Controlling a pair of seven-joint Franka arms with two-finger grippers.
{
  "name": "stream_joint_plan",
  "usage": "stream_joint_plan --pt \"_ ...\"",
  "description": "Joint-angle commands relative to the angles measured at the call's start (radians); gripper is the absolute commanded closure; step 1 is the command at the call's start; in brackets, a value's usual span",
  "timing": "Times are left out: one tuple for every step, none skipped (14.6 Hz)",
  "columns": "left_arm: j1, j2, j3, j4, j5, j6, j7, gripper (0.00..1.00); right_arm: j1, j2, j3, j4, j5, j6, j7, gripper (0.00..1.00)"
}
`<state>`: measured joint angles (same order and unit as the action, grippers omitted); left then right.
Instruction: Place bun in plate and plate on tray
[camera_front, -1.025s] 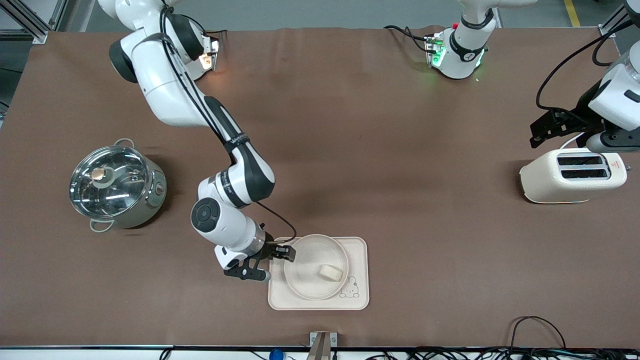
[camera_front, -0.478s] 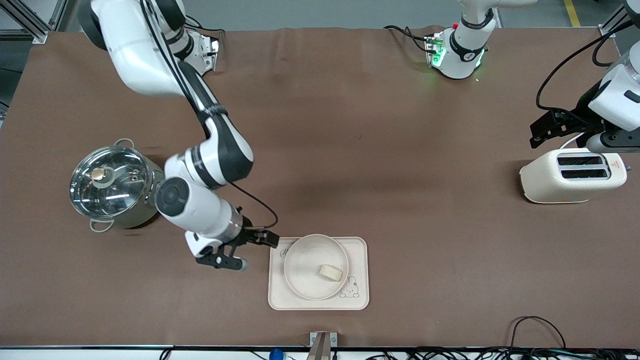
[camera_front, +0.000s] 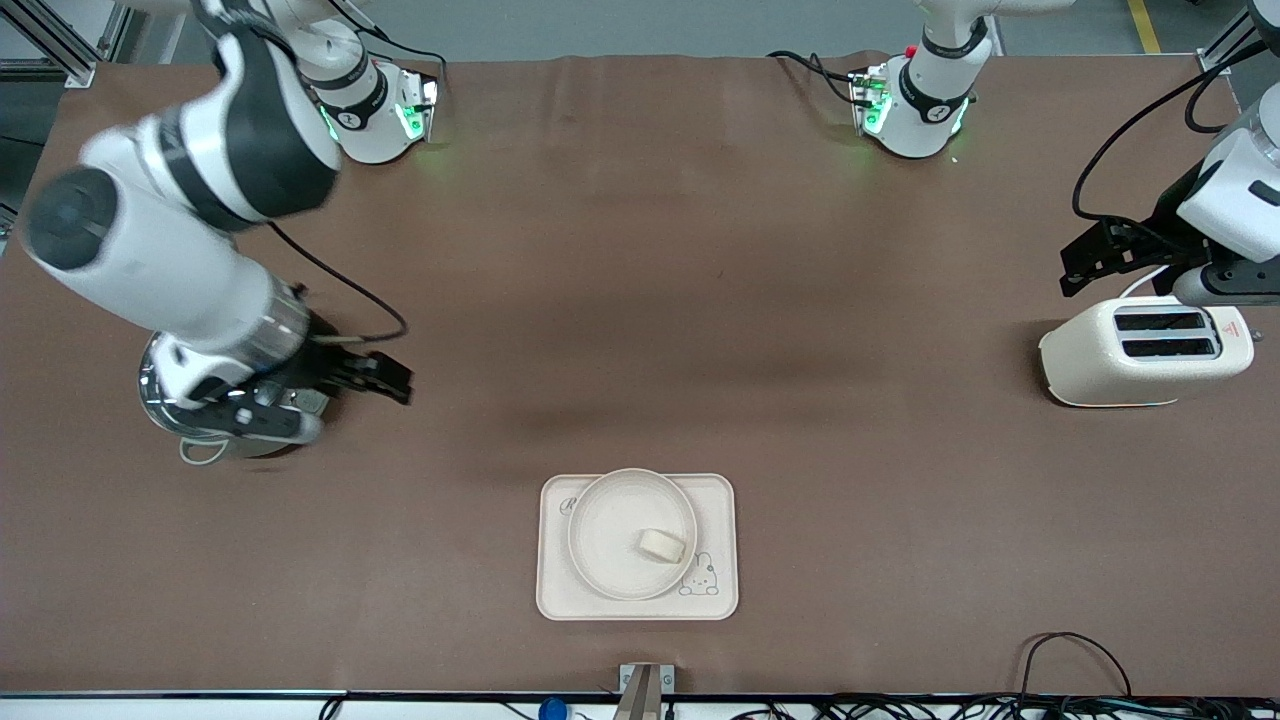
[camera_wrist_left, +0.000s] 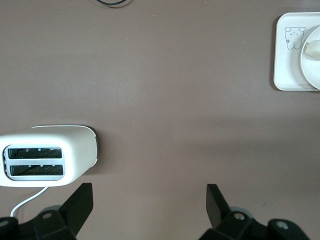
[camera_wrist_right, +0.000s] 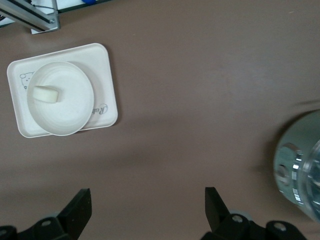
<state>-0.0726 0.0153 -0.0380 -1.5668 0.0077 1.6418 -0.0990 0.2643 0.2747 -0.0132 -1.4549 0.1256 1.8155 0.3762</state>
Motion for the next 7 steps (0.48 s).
stream_joint_plan --pt "0.005 0.005 0.000 0.019 -0.017 -0.016 0.018 0.00 -0.048 -0.132 0.016 -0.073 -0.059 -0.086 -0.011 0.00" --pt "0.005 0.005 0.000 0.019 -0.017 -0.016 0.018 0.00 -0.080 -0.172 0.024 -0.082 -0.079 -0.137 -0.010 0.00" --pt "0.005 0.006 0.000 0.019 -0.018 -0.016 0.018 0.00 -0.103 -0.213 0.027 -0.099 -0.084 -0.172 -0.019 0.00" --pt "0.005 0.005 0.000 0.019 -0.017 -0.016 0.018 0.00 -0.114 -0.262 0.027 -0.132 -0.087 -0.197 -0.025 0.00" --pt "0.005 0.005 0.000 0.019 -0.017 -0.016 0.018 0.00 -0.117 -0.302 0.021 -0.159 -0.101 -0.211 -0.048 0.00" --pt "0.005 0.005 -0.002 0.019 -0.017 -0.016 0.018 0.00 -0.120 -0.334 0.016 -0.177 -0.122 -0.231 -0.075 0.00" --pt "0.005 0.005 0.000 0.019 -0.017 -0.016 0.018 0.00 -0.120 -0.359 -0.010 -0.185 -0.141 -0.255 -0.094 0.00"
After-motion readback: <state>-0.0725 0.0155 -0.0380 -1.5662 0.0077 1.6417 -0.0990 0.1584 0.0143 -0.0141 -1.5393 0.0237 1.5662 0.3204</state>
